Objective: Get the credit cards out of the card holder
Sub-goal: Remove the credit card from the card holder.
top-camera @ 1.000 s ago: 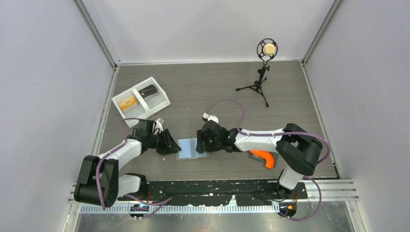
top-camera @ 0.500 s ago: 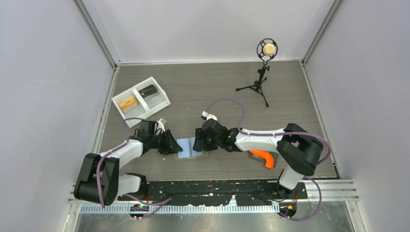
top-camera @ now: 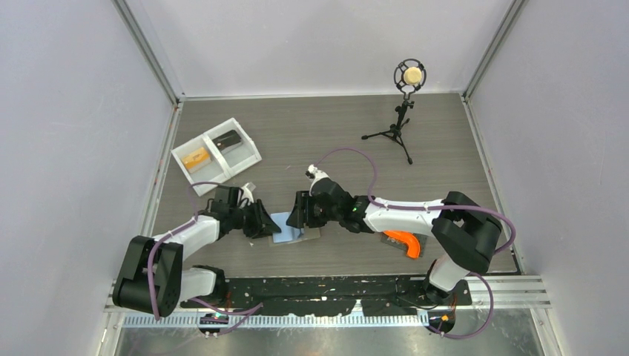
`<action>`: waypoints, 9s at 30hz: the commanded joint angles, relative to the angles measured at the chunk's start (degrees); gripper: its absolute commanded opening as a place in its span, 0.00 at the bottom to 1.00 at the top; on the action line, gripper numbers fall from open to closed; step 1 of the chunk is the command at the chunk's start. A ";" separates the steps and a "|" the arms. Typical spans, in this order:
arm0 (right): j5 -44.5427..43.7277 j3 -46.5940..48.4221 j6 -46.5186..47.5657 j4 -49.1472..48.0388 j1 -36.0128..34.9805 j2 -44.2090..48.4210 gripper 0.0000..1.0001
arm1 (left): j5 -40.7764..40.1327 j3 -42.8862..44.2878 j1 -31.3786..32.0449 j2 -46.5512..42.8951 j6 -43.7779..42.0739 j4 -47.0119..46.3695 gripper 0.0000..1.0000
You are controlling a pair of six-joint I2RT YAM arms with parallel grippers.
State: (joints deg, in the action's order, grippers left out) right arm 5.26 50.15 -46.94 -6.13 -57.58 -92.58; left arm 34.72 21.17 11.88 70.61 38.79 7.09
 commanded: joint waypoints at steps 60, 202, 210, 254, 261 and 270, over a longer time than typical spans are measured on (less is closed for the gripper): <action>-2.51 1.09 6.77 6.35 4.56 -3.76 0.55 | -4.87 0.99 0.43 -4.97 -2.07 5.36 0.22; 9.22 6.24 11.32 -1.09 7.44 -7.09 0.51 | -17.42 6.99 0.71 -16.81 6.06 13.35 0.28; 9.84 4.23 10.18 -1.07 7.46 -7.07 0.51 | -19.00 7.31 0.71 -8.82 4.54 12.72 0.28; 16.63 4.28 8.86 -9.52 7.51 -10.94 0.45 | -20.00 4.42 3.36 -3.01 7.04 8.74 0.26; 18.30 4.05 7.59 -12.66 7.38 -10.65 0.38 | -19.80 4.25 4.35 -2.76 7.95 7.92 0.26; 19.29 4.78 6.34 -14.34 7.32 -12.64 0.30 | -18.65 3.80 5.21 -2.74 9.17 6.60 0.26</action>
State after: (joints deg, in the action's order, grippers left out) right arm 23.49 54.17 -39.68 -16.97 -49.82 -104.40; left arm 15.55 25.96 16.40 67.53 47.33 15.25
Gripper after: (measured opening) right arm 0.315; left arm 0.261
